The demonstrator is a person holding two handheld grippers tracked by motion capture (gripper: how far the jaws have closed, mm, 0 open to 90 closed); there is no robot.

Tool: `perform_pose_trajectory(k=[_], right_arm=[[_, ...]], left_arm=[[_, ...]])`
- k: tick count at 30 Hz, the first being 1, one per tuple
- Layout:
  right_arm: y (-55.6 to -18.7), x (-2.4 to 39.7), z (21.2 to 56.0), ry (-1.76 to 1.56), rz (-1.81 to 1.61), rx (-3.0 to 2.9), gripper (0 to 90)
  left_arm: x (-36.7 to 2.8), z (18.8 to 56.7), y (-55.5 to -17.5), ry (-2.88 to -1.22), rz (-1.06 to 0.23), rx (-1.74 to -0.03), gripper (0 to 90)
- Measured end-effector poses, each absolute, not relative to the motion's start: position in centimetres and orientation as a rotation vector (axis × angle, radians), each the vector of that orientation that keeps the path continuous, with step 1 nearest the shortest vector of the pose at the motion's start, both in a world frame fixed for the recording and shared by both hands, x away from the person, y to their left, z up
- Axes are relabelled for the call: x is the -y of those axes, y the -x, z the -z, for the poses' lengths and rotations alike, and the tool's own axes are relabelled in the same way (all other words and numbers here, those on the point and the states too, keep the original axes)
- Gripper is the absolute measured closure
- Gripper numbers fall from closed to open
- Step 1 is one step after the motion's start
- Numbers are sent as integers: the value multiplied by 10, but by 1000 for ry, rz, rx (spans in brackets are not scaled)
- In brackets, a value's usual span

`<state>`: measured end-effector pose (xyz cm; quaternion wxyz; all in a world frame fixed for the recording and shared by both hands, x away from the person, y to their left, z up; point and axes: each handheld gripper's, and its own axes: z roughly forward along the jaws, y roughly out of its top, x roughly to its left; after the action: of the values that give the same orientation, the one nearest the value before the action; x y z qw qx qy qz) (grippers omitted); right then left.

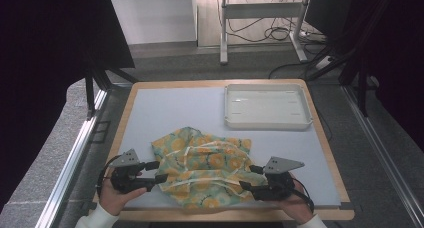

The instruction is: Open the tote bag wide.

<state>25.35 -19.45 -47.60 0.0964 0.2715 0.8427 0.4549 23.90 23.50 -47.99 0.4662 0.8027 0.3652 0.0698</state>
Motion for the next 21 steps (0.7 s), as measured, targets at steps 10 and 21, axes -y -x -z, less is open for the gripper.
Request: perform_pose_trajectory(k=[10,21], right_arm=[[-265,188,462,-777,-1384,-2476,355],[-271,179,465,-773,-1348,-2490,356]], left_arm=[[-223,470,-266,-2003,-214,-904,414],[-208,465,-295,-2031,-171,-885,406]])
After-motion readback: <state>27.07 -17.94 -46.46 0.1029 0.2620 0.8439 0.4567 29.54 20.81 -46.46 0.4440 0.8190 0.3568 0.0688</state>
